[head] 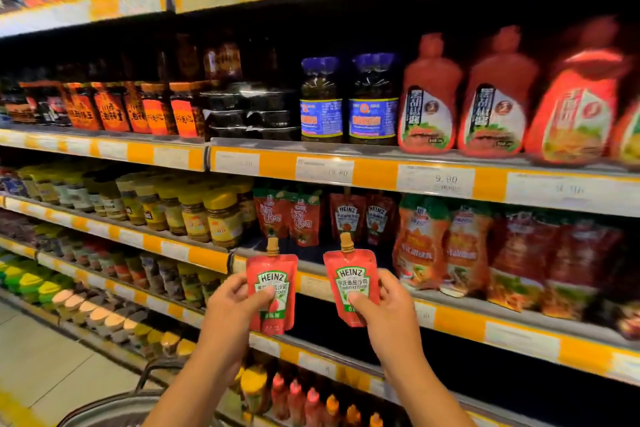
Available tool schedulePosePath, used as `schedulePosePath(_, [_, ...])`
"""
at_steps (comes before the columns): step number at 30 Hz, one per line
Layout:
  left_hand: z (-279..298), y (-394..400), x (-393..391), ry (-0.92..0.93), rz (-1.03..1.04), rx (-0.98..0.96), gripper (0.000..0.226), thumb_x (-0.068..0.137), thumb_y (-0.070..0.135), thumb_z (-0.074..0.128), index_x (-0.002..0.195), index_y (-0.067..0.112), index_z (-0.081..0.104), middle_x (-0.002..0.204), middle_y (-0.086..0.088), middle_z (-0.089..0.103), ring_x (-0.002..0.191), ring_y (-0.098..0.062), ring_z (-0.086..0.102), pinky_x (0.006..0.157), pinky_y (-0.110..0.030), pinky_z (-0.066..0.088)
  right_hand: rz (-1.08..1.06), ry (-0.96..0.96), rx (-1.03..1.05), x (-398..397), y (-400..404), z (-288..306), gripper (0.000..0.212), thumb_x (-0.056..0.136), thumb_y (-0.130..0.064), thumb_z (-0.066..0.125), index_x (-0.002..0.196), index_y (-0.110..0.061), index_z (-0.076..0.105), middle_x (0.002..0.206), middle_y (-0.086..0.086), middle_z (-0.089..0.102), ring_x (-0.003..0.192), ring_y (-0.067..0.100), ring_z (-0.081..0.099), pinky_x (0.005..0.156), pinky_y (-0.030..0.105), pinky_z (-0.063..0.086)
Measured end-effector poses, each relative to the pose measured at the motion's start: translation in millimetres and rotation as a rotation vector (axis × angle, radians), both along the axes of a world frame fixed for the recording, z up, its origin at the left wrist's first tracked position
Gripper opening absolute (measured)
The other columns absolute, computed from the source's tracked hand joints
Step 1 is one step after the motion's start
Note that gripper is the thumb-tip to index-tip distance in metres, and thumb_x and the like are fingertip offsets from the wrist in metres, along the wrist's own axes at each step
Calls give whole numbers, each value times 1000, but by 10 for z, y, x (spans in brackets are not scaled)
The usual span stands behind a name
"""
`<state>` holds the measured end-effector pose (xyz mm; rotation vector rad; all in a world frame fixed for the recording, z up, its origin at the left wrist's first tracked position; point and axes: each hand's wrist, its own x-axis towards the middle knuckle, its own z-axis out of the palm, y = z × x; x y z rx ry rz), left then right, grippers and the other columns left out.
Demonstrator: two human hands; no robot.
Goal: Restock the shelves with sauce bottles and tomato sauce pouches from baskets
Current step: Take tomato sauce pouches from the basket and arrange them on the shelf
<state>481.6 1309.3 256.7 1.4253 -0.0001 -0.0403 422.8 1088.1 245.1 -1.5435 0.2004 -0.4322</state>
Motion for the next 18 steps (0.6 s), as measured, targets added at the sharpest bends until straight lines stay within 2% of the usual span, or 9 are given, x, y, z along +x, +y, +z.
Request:
schedulePosePath(3, [131,-262,196,-72,-43,42,27,93,6,73,118,14,69,107,-10,79,102,-31,75,89,-55,59,-116,-50,-100,76,-117,95,31,93,-9,72,101,-39,68,96,-6,76,90,17,74,72,44,64])
schedulePosePath(5, [201,-419,315,-112,-68,59,27,94,5,72,118,14,67,106,-7,79,102,-27,75,90,-50,59,-161,-61,-144,128,-169,173,31,93,-13,73,102,-42,66,98,-7,75,90,12,73,74,41,64])
schedulePosePath(9, [293,-674,501,-160,-74,95,27,95,4,71,116,20,66,104,-1,78,96,-18,76,71,-28,59,-236,-86,-221,202,-245,304,33,92,-16,76,99,-44,61,97,-13,72,90,4,70,72,30,61])
schedulePosePath(13, [309,-836,660,-170,-45,108,21,94,4,73,112,15,67,101,-2,77,91,-19,76,65,-26,60,-272,-61,-256,255,-233,328,31,91,-18,78,93,-45,61,91,-19,70,86,-5,66,71,20,54])
schedulePosePath(16, [313,-921,743,-185,-38,159,16,93,6,74,106,13,68,95,-1,78,89,-20,76,71,-31,59,-295,-44,-293,336,-200,301,23,93,-21,76,98,-40,65,91,-19,71,87,-10,64,71,17,51])
schedulePosePath(18, [333,-983,785,-194,-30,190,19,90,8,77,104,17,69,95,0,78,92,-19,75,76,-32,58,-320,-19,-320,400,-176,283,16,96,-24,73,101,-36,64,93,-17,69,88,-4,64,72,20,53])
